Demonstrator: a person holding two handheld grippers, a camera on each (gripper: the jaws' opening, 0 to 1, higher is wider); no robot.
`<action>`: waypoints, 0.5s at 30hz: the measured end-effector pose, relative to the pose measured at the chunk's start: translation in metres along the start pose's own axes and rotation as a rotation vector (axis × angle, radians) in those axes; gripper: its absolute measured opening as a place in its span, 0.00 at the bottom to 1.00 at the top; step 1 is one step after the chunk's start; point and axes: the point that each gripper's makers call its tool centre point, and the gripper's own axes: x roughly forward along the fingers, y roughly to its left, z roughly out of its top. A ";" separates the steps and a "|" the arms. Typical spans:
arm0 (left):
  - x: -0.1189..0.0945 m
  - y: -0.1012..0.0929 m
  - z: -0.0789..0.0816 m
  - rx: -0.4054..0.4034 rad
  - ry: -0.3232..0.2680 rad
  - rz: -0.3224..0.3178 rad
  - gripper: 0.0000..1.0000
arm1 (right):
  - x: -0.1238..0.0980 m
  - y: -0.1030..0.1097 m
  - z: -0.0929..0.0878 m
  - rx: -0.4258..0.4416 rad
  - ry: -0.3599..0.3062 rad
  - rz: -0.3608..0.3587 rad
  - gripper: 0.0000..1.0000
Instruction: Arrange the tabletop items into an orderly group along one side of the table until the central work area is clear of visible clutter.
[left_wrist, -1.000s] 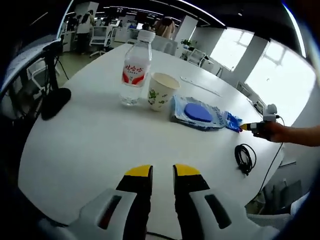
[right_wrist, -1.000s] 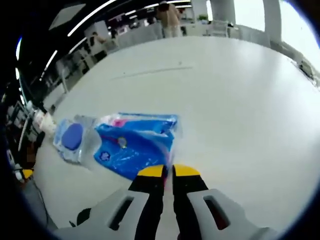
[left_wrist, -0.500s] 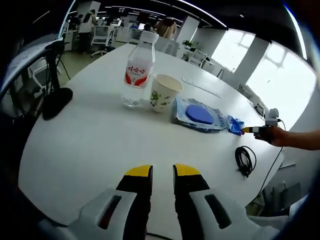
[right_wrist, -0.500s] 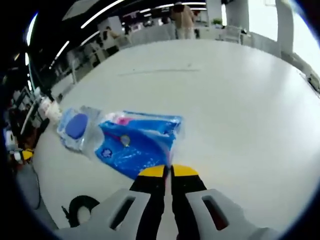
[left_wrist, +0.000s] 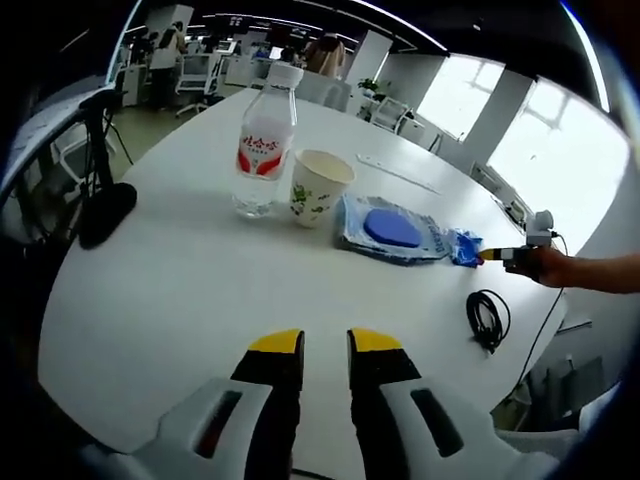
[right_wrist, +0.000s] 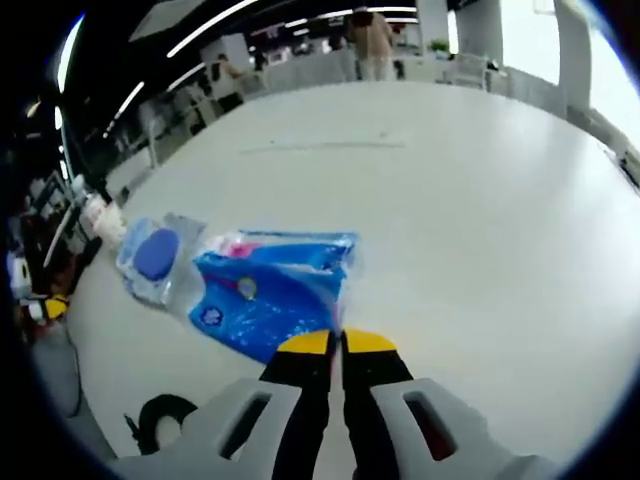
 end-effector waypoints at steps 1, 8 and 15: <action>0.000 0.000 0.000 0.003 0.000 -0.002 0.15 | 0.001 -0.001 0.000 0.002 0.001 -0.002 0.01; -0.002 0.000 0.001 -0.005 -0.003 -0.005 0.16 | -0.002 -0.005 -0.004 0.022 0.003 -0.017 0.04; -0.003 -0.001 -0.001 -0.009 -0.003 -0.010 0.16 | -0.008 -0.002 -0.005 0.047 -0.011 -0.016 0.08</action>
